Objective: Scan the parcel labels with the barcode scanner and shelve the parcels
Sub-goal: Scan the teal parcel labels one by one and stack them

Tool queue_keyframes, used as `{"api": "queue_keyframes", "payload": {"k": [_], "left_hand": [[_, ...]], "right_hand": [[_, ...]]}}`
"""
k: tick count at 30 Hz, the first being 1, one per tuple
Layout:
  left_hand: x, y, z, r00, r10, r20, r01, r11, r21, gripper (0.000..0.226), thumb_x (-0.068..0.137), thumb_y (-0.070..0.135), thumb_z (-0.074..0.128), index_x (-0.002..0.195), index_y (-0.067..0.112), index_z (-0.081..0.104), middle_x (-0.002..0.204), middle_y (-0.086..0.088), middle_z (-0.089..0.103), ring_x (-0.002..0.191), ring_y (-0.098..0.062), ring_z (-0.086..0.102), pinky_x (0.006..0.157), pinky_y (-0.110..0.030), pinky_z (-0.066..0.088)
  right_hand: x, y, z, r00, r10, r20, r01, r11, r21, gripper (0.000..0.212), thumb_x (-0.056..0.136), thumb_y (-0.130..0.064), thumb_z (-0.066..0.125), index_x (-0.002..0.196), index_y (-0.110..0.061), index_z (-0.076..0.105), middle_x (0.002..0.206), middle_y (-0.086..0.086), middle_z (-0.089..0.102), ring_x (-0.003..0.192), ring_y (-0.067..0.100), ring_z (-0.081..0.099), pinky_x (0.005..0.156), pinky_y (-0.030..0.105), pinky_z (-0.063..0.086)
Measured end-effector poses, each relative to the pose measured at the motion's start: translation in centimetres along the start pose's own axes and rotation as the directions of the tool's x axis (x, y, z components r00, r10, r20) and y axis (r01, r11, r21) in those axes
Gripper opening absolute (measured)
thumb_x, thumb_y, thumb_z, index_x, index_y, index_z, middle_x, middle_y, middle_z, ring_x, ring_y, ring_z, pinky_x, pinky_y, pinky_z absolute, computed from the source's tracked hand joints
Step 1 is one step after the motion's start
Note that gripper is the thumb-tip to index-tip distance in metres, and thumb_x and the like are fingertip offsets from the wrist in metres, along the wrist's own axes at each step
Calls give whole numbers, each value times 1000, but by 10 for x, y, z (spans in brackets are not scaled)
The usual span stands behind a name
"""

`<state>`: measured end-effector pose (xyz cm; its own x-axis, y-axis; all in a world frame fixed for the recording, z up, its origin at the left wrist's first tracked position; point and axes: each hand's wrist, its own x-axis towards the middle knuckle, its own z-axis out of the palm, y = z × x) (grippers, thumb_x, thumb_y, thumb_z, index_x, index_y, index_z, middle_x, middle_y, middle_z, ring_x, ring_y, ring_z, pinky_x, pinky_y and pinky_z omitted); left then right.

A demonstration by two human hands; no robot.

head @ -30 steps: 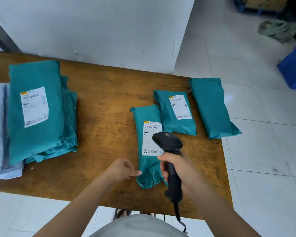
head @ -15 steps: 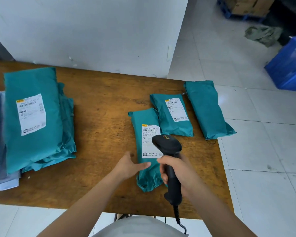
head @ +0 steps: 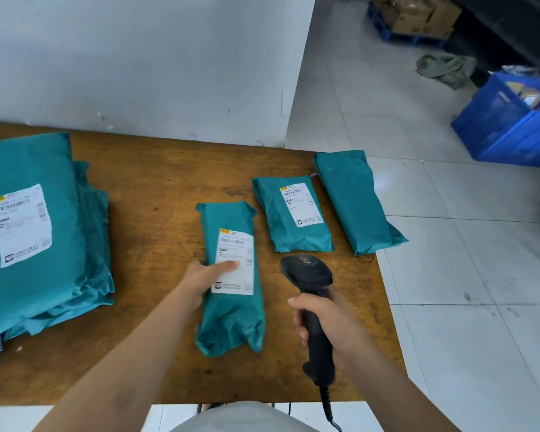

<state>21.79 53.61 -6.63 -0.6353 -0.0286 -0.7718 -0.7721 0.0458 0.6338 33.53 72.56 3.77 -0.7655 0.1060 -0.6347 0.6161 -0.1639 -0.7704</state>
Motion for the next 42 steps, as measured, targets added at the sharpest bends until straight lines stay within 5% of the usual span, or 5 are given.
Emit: {"api": "queue_keyframes", "payload": {"k": [14,20,28,35,42], "left_hand": [[2,59,35,671,706,-225,-439,623,647,76,84,16,65,146,4,22,143,-23,34,132,-37,35,109,-43,29],[23,54,125,977,212,13,-195,869,454,79,72,52,73,128,2,51,128,-9,59,116,-29,56,94,-36,48],[38,36,121,959,285,-6,-245,834,494,21,86,13,56,99,-1,63,97,-15,67,94,-34,63,71,-32,45],[-4,-5,35,930,-351,112,127,589,798,42,84,19,57,121,12,38,94,-13,58,86,-33,64,72,-43,56],[7,-27,30,994,-16,107,-20,946,324,42,80,24,75,116,9,58,115,-4,66,99,-24,65,87,-42,54]], "right_hand": [[1,-14,-14,997,47,-59,-46,999,19,12,81,-8,69,76,-5,58,57,10,56,41,16,47,47,26,41],[-5,-25,-36,991,32,-134,-27,999,40,13,81,-13,70,75,-7,59,57,6,57,43,14,49,52,25,44],[-6,-22,-56,984,64,-165,-44,991,124,18,80,-15,71,90,-7,59,59,6,58,43,12,51,49,22,46],[9,-11,-30,987,127,-101,-123,992,41,11,81,-15,70,78,-7,62,56,6,59,42,13,49,47,22,43],[25,-10,-1,994,109,-5,-109,992,-68,10,79,-12,70,82,-6,63,56,8,58,39,14,47,43,22,41]]}}
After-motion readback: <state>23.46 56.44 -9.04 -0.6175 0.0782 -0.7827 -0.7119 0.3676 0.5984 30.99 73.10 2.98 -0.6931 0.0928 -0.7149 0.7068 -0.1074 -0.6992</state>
